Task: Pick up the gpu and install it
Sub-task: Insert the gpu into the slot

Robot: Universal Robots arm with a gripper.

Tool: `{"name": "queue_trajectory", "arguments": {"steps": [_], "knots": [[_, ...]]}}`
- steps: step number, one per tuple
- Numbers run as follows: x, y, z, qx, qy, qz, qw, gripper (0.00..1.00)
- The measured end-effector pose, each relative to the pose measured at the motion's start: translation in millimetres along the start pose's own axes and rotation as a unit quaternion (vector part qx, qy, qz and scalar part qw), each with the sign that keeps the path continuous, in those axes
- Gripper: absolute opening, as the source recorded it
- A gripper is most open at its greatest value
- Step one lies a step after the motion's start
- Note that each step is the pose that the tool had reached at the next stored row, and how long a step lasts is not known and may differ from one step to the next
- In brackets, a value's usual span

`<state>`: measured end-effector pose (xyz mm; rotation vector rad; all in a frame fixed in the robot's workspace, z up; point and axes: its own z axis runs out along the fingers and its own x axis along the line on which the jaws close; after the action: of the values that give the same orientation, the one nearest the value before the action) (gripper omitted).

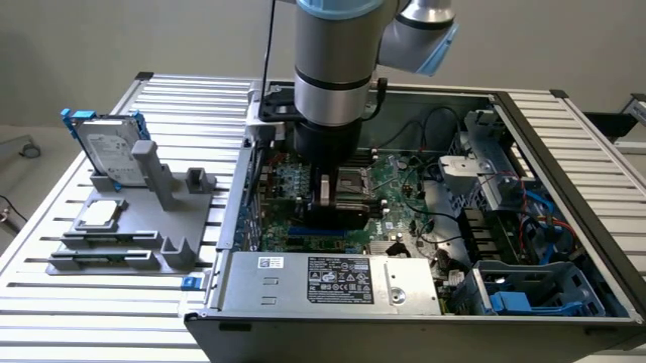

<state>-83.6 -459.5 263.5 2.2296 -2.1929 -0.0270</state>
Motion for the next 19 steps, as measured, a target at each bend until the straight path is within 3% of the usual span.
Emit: {"name": "queue_trajectory", "arguments": {"steps": [12, 19], "knots": [[0.0, 0.7, 4.5, -0.0022, 0.0, 0.0, 1.0, 0.27], [0.0, 0.9, 5.1, -0.0065, -0.0001, 0.001, 1.0, 0.27]]}}
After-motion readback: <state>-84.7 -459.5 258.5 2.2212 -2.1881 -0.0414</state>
